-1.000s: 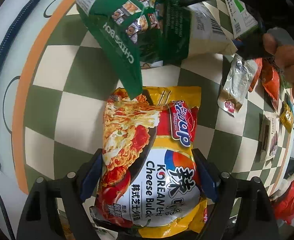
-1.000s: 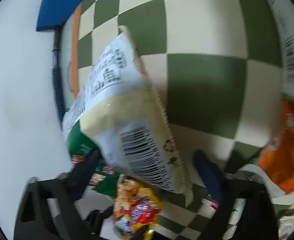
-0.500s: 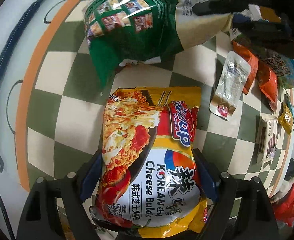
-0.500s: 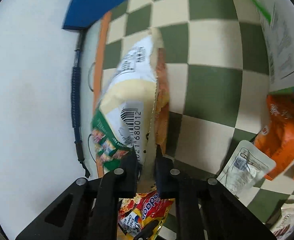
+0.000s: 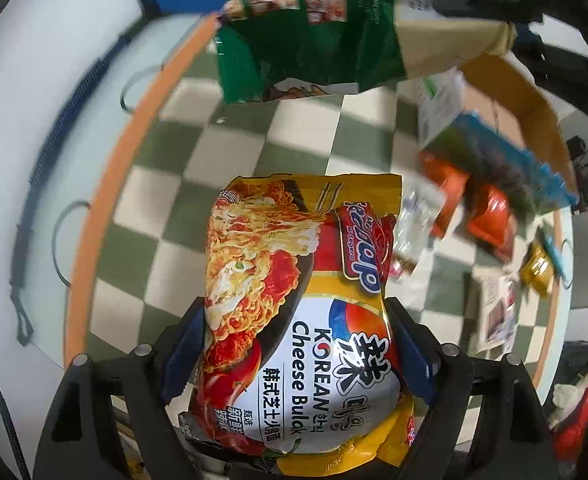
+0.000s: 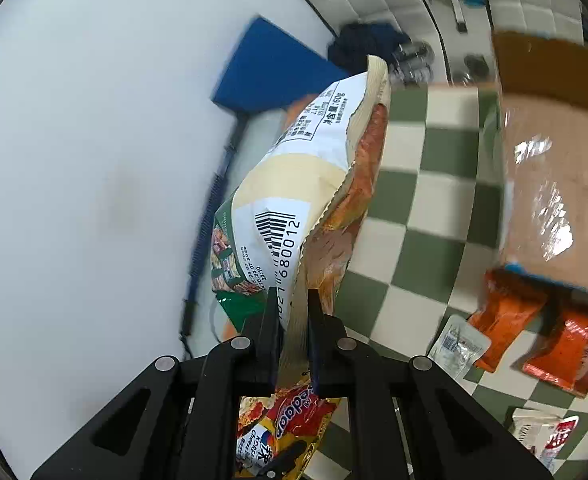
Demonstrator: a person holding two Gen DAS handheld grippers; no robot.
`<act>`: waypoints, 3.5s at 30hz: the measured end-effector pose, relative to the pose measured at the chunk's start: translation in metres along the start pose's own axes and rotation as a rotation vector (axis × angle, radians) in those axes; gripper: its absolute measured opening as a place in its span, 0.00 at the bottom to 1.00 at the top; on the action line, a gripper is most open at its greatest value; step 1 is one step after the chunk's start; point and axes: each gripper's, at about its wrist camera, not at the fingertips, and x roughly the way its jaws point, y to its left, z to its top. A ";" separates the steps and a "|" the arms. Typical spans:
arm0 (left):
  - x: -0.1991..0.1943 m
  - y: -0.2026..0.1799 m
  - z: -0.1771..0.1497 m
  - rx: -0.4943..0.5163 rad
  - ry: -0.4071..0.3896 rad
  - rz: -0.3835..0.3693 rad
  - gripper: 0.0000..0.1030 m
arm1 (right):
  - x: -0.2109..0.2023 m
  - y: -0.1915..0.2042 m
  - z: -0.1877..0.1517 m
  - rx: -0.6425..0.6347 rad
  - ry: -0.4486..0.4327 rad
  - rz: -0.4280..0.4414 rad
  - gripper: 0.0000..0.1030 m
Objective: Organize snacks
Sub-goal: 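Carry both bags over the cardboard box and release them inside, then grasp the clear sauce pouch with the left tool while the right tool grasps the Franzzi cookie pack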
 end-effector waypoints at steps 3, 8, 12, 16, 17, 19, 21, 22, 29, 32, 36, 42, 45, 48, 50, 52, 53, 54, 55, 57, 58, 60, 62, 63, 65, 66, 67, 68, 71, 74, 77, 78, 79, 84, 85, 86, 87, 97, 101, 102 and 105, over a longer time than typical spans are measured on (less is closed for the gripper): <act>-0.032 -0.012 0.016 0.014 -0.078 0.003 0.82 | -0.040 0.007 0.006 -0.008 -0.070 0.020 0.12; -0.079 -0.045 0.055 0.050 -0.196 -0.018 0.82 | -0.109 -0.004 0.015 0.022 -0.188 0.020 0.11; -0.097 -0.078 0.092 0.084 -0.247 -0.061 0.82 | -0.163 -0.033 0.016 0.069 -0.274 -0.004 0.11; -0.092 -0.119 0.127 0.128 -0.264 -0.093 0.82 | -0.204 -0.076 0.015 0.131 -0.356 -0.045 0.11; -0.088 -0.130 0.136 0.139 -0.260 -0.105 0.82 | -0.210 -0.085 0.016 0.142 -0.367 -0.054 0.11; -0.072 -0.156 0.157 0.168 -0.243 -0.121 0.82 | -0.225 -0.109 0.021 0.177 -0.397 -0.081 0.11; -0.057 -0.178 0.173 0.189 -0.224 -0.131 0.82 | -0.232 -0.132 0.026 0.201 -0.412 -0.113 0.10; -0.046 -0.191 0.183 0.200 -0.210 -0.133 0.82 | -0.234 -0.142 0.030 0.213 -0.418 -0.127 0.10; 0.033 -0.259 0.235 0.265 -0.136 -0.099 0.82 | -0.228 -0.230 0.060 0.306 -0.428 -0.198 0.10; 0.061 -0.276 0.249 0.281 -0.109 -0.081 0.82 | -0.219 -0.260 0.073 0.331 -0.415 -0.210 0.09; 0.099 -0.289 0.267 0.306 -0.043 -0.044 0.82 | -0.196 -0.292 0.084 0.354 -0.348 -0.232 0.13; 0.124 -0.285 0.275 0.251 0.030 -0.010 0.83 | -0.169 -0.315 0.083 0.422 -0.253 -0.230 0.80; 0.114 -0.286 0.272 0.257 -0.004 -0.005 0.87 | -0.165 -0.319 0.080 0.443 -0.220 -0.230 0.84; 0.101 -0.288 0.274 0.263 -0.039 -0.002 0.97 | -0.170 -0.308 0.073 0.439 -0.209 -0.242 0.89; 0.091 -0.287 0.274 0.272 -0.062 0.004 0.97 | -0.172 -0.297 0.070 0.424 -0.210 -0.254 0.90; 0.085 -0.285 0.274 0.274 -0.076 0.007 0.97 | -0.176 -0.288 0.068 0.400 -0.208 -0.278 0.91; 0.078 -0.284 0.271 0.277 -0.090 0.014 0.97 | -0.178 -0.283 0.067 0.382 -0.208 -0.312 0.91; 0.075 -0.281 0.270 0.278 -0.103 0.021 0.97 | -0.180 -0.278 0.067 0.363 -0.209 -0.343 0.92; 0.073 -0.280 0.269 0.279 -0.111 0.026 0.97 | -0.181 -0.271 0.066 0.335 -0.209 -0.373 0.92; 0.063 -0.276 0.262 0.275 -0.131 0.029 0.97 | -0.186 -0.261 0.063 0.297 -0.208 -0.417 0.92; 0.058 -0.274 0.257 0.273 -0.143 0.035 0.97 | -0.188 -0.256 0.061 0.281 -0.209 -0.427 0.93; 0.049 -0.272 0.248 0.269 -0.159 0.037 0.97 | -0.192 -0.245 0.056 0.254 -0.216 -0.463 0.93; 0.039 -0.269 0.238 0.260 -0.172 0.033 0.97 | -0.197 -0.233 0.050 0.224 -0.225 -0.493 0.93; 0.034 -0.268 0.234 0.256 -0.178 0.031 0.97 | -0.200 -0.229 0.045 0.215 -0.231 -0.504 0.93; 0.023 -0.266 0.224 0.248 -0.201 0.028 0.97 | -0.208 -0.220 0.037 0.195 -0.233 -0.518 0.94; 0.017 -0.265 0.218 0.246 -0.215 0.030 0.97 | -0.212 -0.217 0.033 0.191 -0.240 -0.519 0.94; 0.010 -0.265 0.212 0.243 -0.228 0.028 0.97 | -0.215 -0.212 0.029 0.187 -0.245 -0.520 0.94; 0.006 -0.265 0.209 0.241 -0.236 0.027 0.97 | -0.217 -0.208 0.025 0.183 -0.248 -0.520 0.94; -0.012 -0.265 0.194 0.237 -0.275 0.029 0.97 | -0.225 -0.195 0.010 0.169 -0.263 -0.523 0.94; -0.032 -0.267 0.178 0.236 -0.317 0.032 0.97 | -0.233 -0.182 -0.004 0.144 -0.277 -0.524 0.94; -0.048 -0.266 0.166 0.224 -0.343 0.018 0.97 | -0.243 -0.169 -0.019 0.126 -0.298 -0.506 0.94; -0.054 -0.265 0.160 0.221 -0.353 0.011 0.97 | -0.245 -0.166 -0.023 0.121 -0.305 -0.499 0.94; -0.059 -0.264 0.153 0.221 -0.360 0.005 0.97 | -0.248 -0.161 -0.027 0.112 -0.311 -0.496 0.94; -0.059 -0.244 0.120 0.193 -0.312 -0.023 0.97 | -0.250 -0.150 -0.063 0.113 -0.299 -0.495 0.96; -0.054 -0.238 0.112 0.190 -0.287 -0.025 0.97 | -0.247 -0.151 -0.069 0.119 -0.282 -0.487 0.96; -0.049 -0.235 0.106 0.188 -0.266 -0.024 0.97 | -0.240 -0.154 -0.079 0.129 -0.256 -0.480 0.96; -0.036 -0.228 0.096 0.190 -0.225 -0.017 0.97 | -0.230 -0.159 -0.090 0.143 -0.218 -0.483 0.96; 0.085 -0.152 0.033 0.156 0.092 0.077 0.97 | -0.081 -0.206 -0.171 0.291 0.119 -0.494 0.96; 0.113 -0.135 0.041 0.159 0.119 0.096 0.97 | -0.029 -0.217 -0.179 0.322 0.197 -0.532 0.95; 0.119 -0.134 0.047 0.163 0.121 0.098 0.97 | -0.019 -0.220 -0.180 0.328 0.211 -0.543 0.95; 0.134 -0.136 0.067 0.190 0.133 0.085 0.97 | 0.000 -0.226 -0.184 0.351 0.239 -0.571 0.95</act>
